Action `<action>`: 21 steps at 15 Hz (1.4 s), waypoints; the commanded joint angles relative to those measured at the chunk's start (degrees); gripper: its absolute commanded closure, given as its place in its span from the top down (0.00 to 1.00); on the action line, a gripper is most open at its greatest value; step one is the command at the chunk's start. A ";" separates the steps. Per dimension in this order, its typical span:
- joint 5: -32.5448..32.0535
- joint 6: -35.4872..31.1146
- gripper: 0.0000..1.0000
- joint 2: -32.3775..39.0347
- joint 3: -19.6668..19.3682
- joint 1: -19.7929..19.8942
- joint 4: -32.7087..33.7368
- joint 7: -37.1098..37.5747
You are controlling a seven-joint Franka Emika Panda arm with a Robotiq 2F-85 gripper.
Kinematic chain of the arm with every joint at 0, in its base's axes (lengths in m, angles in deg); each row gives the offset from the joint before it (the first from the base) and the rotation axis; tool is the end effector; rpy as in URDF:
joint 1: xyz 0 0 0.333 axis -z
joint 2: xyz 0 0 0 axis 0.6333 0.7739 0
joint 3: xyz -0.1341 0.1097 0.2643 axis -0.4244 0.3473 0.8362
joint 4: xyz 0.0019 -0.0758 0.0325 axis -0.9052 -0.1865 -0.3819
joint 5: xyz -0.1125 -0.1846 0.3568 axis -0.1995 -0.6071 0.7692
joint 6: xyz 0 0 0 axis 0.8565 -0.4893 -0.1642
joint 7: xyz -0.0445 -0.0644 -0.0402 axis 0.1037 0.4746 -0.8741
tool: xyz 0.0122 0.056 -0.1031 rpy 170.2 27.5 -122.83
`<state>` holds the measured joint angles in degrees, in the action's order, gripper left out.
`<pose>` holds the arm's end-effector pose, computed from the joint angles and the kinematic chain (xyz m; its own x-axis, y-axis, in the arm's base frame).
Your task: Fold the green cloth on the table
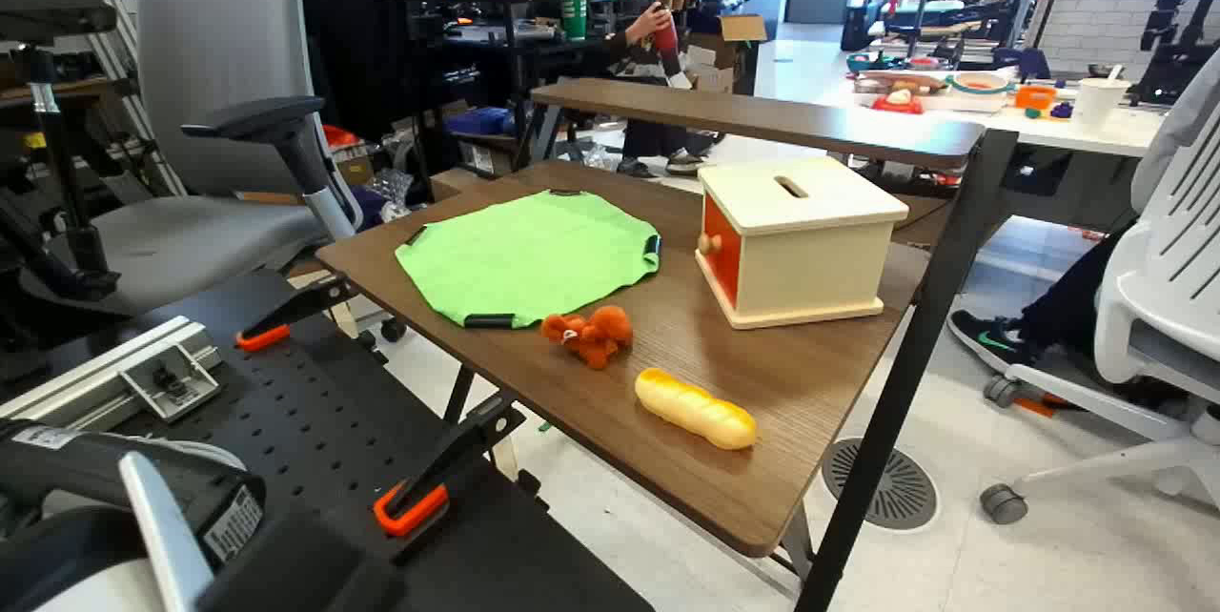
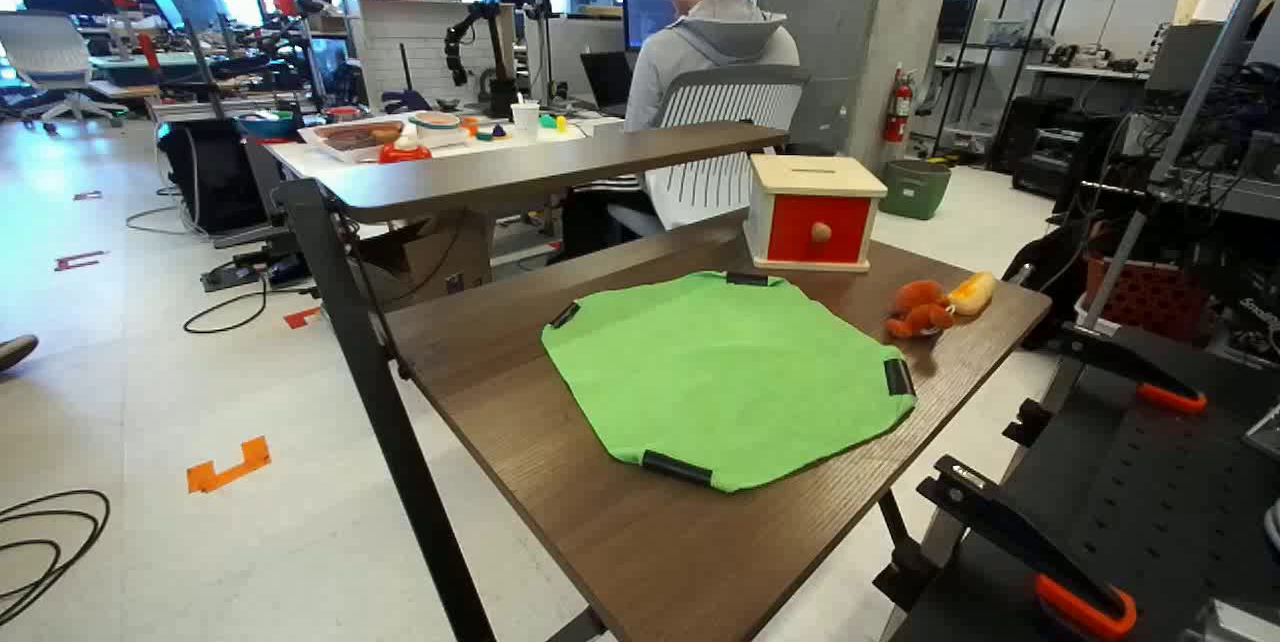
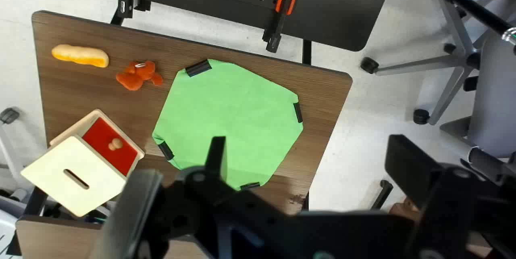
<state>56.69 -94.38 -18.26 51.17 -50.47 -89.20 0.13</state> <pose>0.3067 0.1128 0.5243 0.9473 0.2816 0.1527 0.2833 -0.9590 0.0114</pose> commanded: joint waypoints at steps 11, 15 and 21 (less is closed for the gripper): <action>0.15 0.14 1.00 0.01 0.18 0.25 0.18 -0.14; 0.25 -9.49 1.00 7.79 1.76 0.10 -2.91 -0.03; 0.70 -21.74 1.00 25.58 3.09 -1.46 -4.83 -0.75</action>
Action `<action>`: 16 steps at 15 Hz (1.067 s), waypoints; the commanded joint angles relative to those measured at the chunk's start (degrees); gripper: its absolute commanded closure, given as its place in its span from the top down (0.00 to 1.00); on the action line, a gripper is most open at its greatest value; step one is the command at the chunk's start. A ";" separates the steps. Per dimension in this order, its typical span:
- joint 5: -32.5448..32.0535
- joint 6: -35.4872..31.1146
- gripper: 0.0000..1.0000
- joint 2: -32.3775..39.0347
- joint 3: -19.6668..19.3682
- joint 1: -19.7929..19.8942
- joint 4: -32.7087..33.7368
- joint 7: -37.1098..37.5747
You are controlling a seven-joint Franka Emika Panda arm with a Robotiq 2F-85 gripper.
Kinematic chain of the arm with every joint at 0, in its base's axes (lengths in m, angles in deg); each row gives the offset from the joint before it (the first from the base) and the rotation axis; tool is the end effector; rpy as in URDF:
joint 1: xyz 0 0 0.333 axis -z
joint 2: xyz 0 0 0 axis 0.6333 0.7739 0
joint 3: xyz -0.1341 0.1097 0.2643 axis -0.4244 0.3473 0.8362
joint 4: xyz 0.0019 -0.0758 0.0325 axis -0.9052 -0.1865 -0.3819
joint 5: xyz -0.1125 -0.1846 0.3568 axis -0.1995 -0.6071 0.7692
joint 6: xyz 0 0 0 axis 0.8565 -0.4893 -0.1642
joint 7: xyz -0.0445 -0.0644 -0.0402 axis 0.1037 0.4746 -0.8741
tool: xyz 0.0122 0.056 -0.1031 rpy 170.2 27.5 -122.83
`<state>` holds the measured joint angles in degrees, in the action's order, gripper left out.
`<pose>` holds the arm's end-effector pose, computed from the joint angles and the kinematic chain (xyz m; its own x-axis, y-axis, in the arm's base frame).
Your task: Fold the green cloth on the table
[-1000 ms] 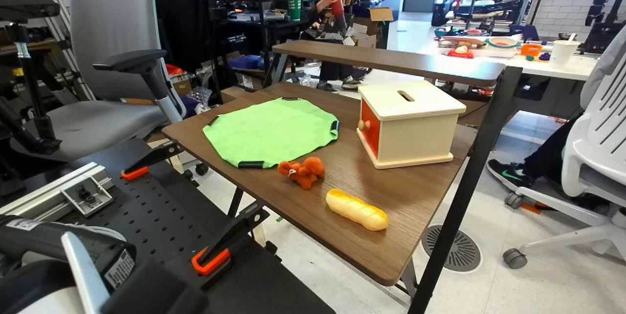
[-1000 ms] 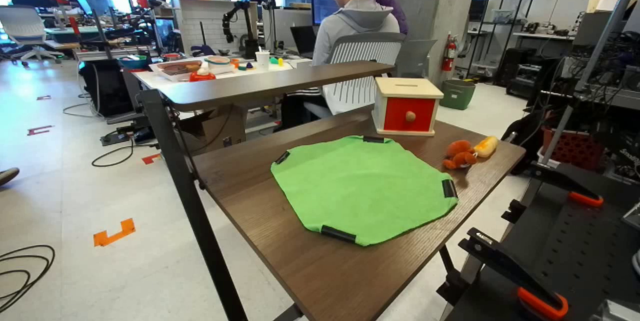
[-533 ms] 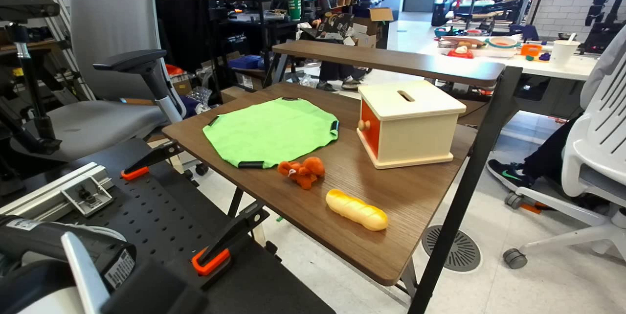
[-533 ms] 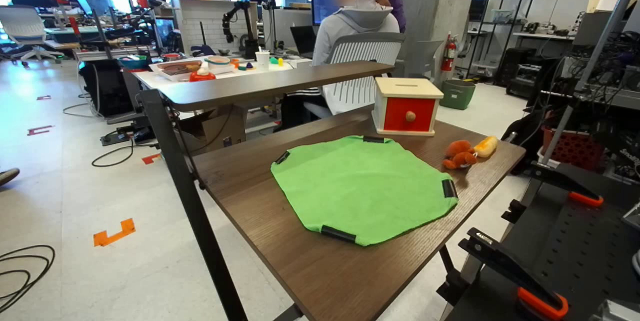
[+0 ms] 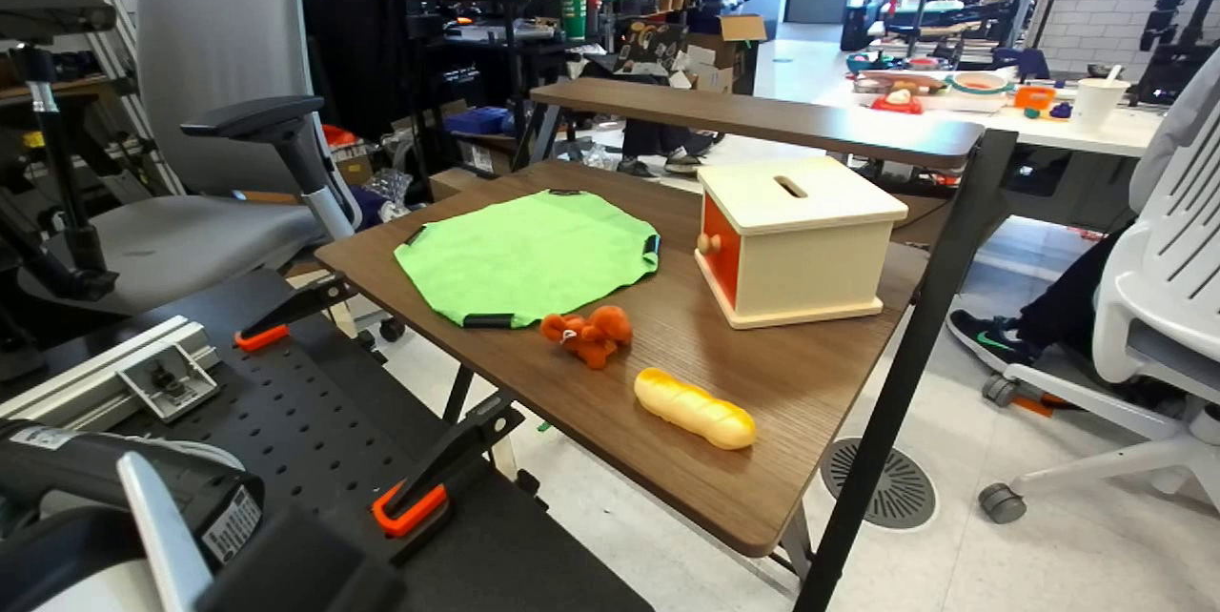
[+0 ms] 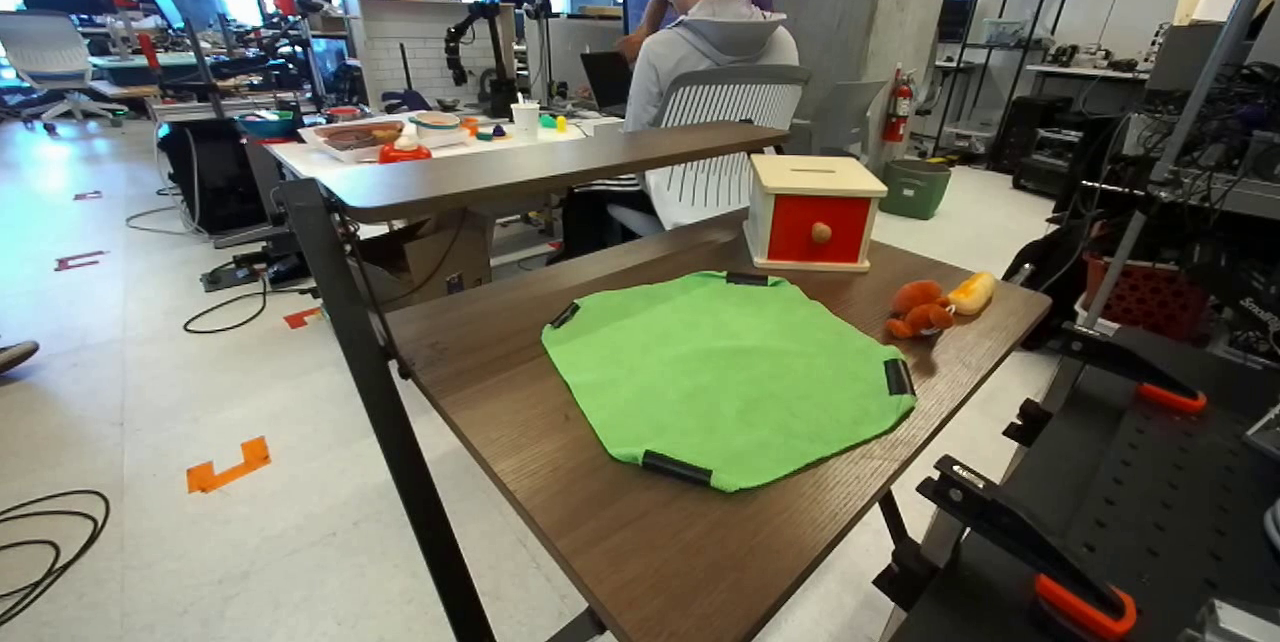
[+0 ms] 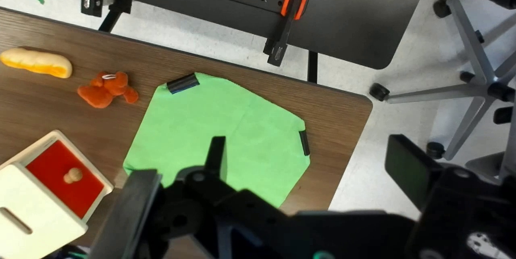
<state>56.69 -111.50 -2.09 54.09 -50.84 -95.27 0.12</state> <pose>0.3530 0.1381 0.3988 0.9448 0.3217 0.0622 0.3208 -0.9468 0.0238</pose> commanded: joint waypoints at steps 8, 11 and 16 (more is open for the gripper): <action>-3.19 -16.49 1.00 36.91 2.13 -1.09 8.67 2.84; -7.99 -17.72 1.00 45.39 1.84 -1.58 13.40 7.96; -15.02 -16.42 1.00 55.12 -0.05 -4.46 20.91 15.27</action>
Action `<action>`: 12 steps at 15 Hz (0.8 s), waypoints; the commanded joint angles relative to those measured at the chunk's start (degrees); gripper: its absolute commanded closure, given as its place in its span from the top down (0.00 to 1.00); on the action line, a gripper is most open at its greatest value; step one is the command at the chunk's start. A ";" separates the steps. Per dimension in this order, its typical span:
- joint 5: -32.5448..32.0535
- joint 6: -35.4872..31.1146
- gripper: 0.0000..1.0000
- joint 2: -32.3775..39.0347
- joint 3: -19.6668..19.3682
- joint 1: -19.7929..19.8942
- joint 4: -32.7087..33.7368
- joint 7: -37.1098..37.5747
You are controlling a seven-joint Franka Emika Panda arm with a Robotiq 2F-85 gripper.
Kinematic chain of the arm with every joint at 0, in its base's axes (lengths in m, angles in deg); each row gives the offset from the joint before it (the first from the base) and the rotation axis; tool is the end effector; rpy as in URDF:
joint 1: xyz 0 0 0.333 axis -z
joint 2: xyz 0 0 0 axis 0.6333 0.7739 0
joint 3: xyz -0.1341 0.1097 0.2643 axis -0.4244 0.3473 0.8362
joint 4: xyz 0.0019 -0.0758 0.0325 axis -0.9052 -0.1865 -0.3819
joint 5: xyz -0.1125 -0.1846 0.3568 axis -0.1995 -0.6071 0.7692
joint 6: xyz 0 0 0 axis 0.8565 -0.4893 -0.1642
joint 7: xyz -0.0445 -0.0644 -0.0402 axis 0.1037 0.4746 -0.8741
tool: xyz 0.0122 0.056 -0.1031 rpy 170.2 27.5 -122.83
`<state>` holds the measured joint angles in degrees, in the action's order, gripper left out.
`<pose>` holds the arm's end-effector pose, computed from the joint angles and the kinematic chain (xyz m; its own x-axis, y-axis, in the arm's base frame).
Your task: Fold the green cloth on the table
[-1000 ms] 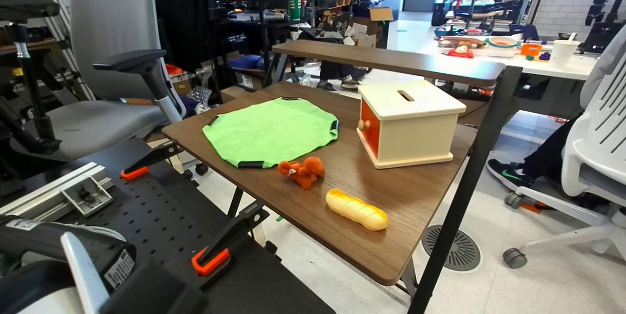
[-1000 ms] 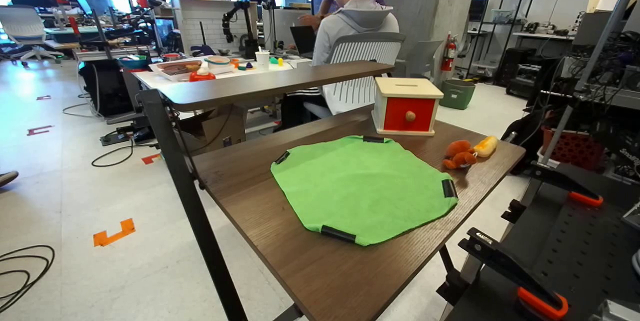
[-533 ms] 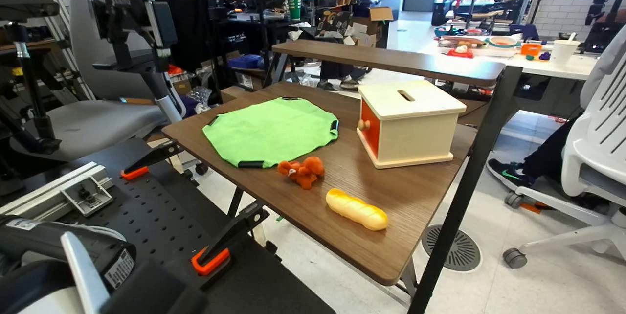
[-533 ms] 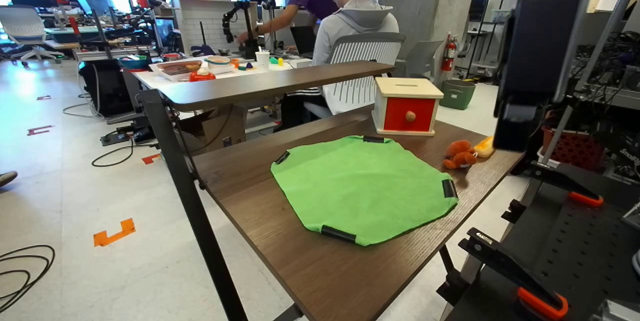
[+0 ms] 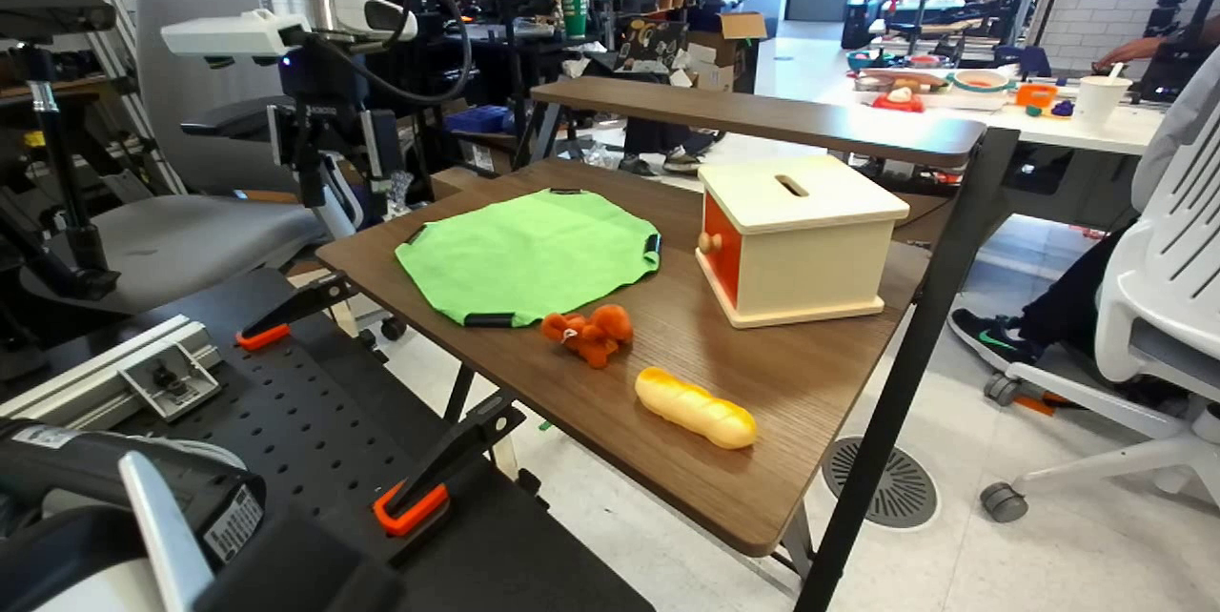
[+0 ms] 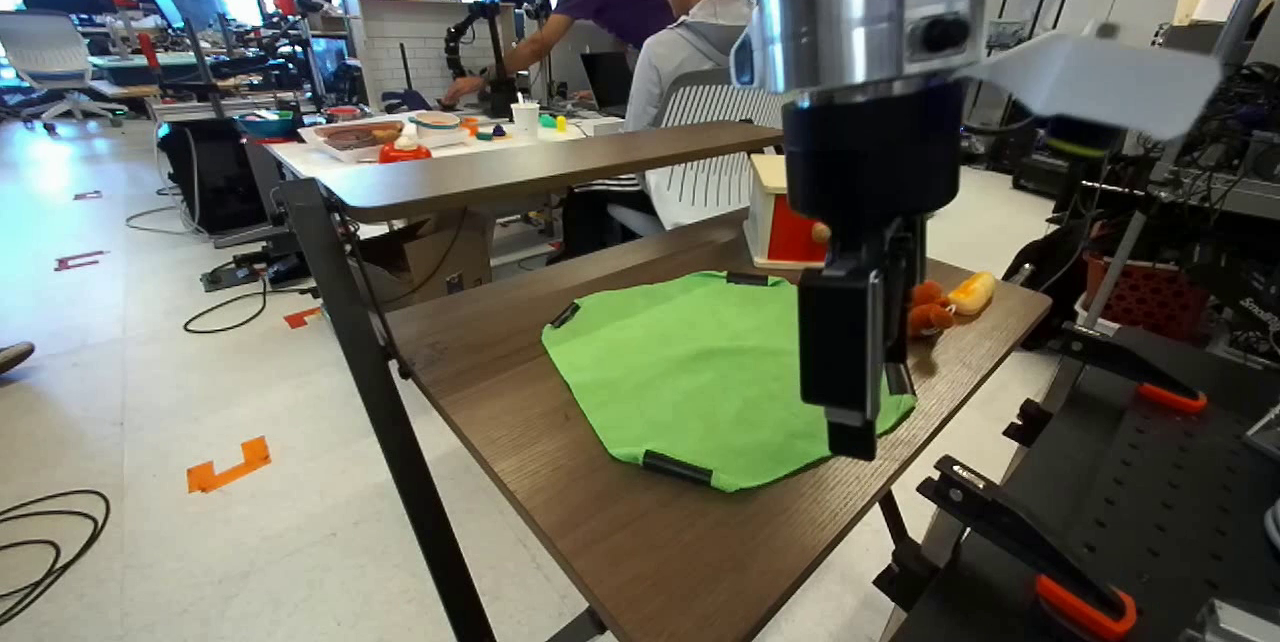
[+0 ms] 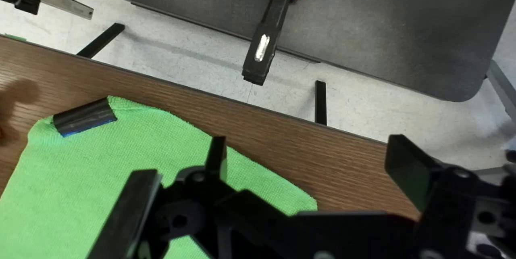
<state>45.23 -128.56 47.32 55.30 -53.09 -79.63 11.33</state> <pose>0.4324 0.2058 0.1623 0.9167 0.3387 -0.2122 0.3546 -0.9341 0.0409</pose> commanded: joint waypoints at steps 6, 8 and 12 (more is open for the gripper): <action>-8.79 -2.59 1.00 13.27 -3.63 -6.72 11.17 8.45; -11.20 -4.92 1.00 14.82 -5.10 -8.44 12.27 9.41; -14.14 -9.85 1.00 17.58 -7.33 -10.23 13.88 8.80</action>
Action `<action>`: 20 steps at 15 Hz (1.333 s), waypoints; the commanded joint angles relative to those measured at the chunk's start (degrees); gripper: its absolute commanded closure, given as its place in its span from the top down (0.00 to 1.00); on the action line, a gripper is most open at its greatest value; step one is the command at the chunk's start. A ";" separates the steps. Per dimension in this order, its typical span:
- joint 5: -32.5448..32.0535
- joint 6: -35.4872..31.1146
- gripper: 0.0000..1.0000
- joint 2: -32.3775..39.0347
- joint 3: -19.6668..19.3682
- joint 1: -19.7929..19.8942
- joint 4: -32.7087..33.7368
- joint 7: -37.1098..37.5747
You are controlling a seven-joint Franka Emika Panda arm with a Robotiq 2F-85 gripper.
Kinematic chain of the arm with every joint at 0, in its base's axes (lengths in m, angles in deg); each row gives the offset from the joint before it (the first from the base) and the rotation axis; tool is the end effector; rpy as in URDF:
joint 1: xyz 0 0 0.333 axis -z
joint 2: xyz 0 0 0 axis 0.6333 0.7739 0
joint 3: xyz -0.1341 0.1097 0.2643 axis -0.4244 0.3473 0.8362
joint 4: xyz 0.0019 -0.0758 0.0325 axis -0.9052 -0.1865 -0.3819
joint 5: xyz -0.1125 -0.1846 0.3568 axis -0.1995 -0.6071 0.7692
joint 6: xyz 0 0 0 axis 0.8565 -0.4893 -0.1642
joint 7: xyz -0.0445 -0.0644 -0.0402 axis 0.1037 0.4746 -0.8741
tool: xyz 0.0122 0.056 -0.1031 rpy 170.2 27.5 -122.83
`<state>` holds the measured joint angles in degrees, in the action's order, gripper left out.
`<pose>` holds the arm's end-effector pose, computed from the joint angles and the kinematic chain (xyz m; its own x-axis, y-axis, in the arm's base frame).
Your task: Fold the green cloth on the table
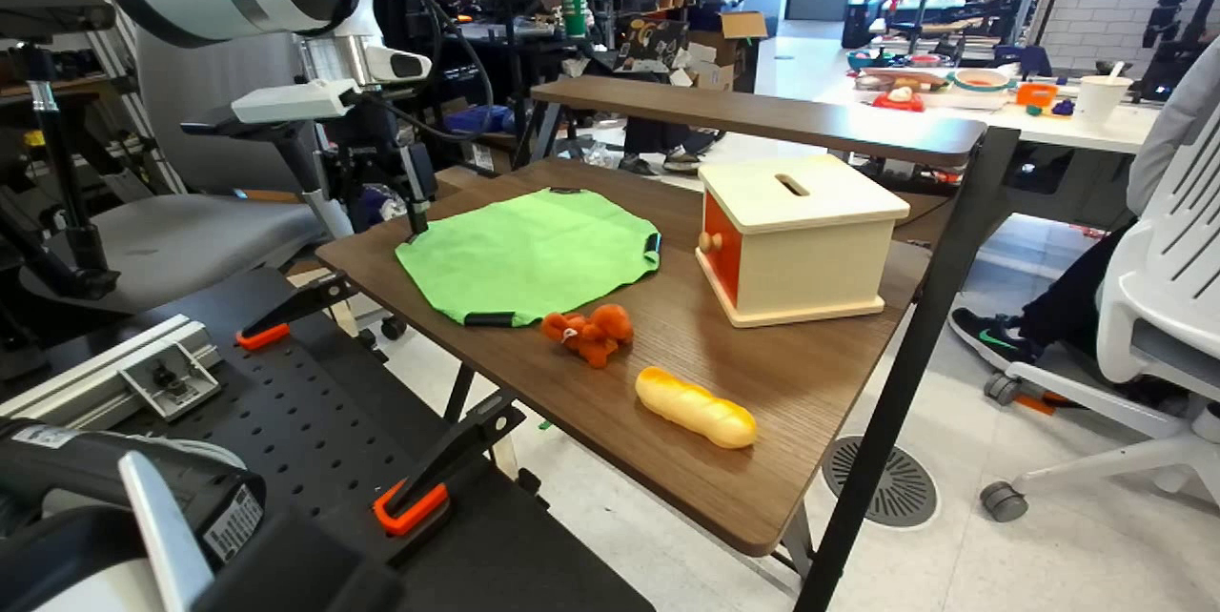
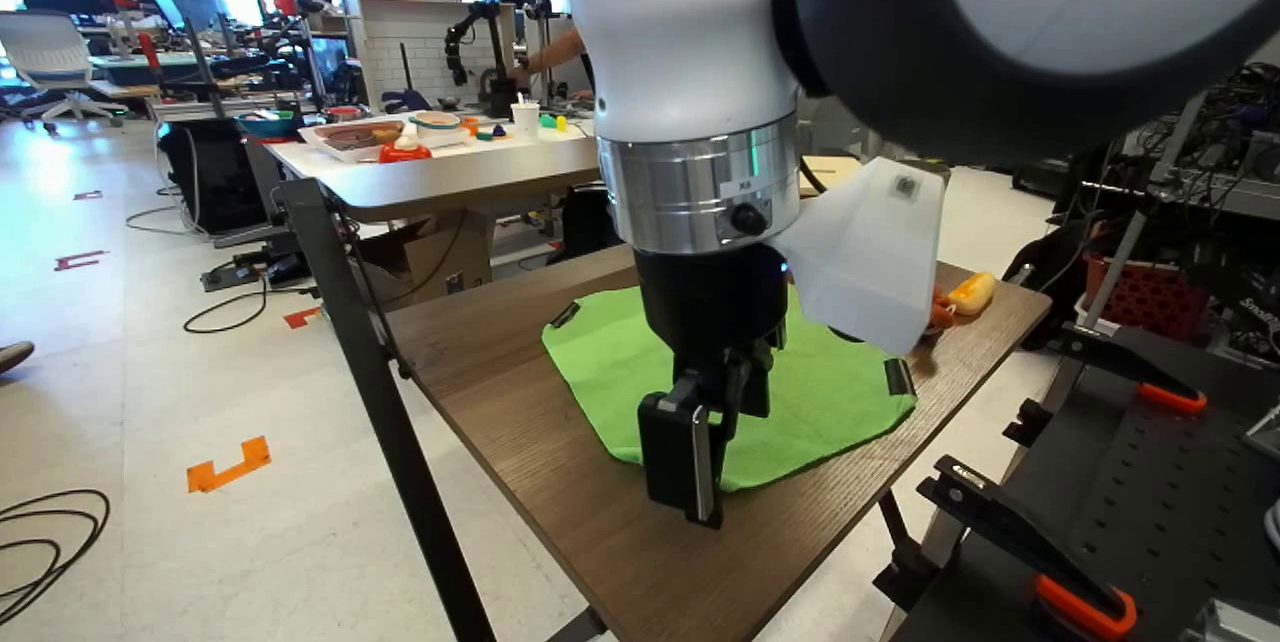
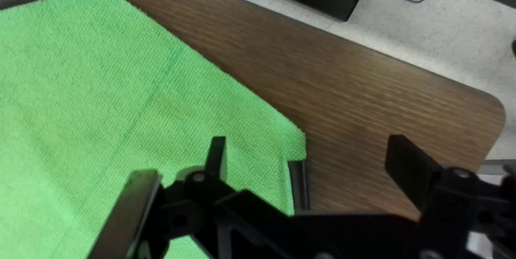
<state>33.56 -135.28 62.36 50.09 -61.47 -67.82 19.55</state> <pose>0.4700 0.2593 0.1006 0.8981 0.4195 -0.1317 0.4349 -0.8916 0.1260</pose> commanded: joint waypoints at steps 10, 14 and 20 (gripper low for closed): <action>-2.70 -6.12 0.43 6.57 -3.50 -4.13 4.88 -2.28; -2.44 -5.86 0.15 6.28 -3.75 -4.10 5.25 -2.62; -1.62 -5.66 0.03 3.68 -3.38 -3.51 4.20 -2.92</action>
<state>31.93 -140.16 67.39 46.85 -64.97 -63.14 17.43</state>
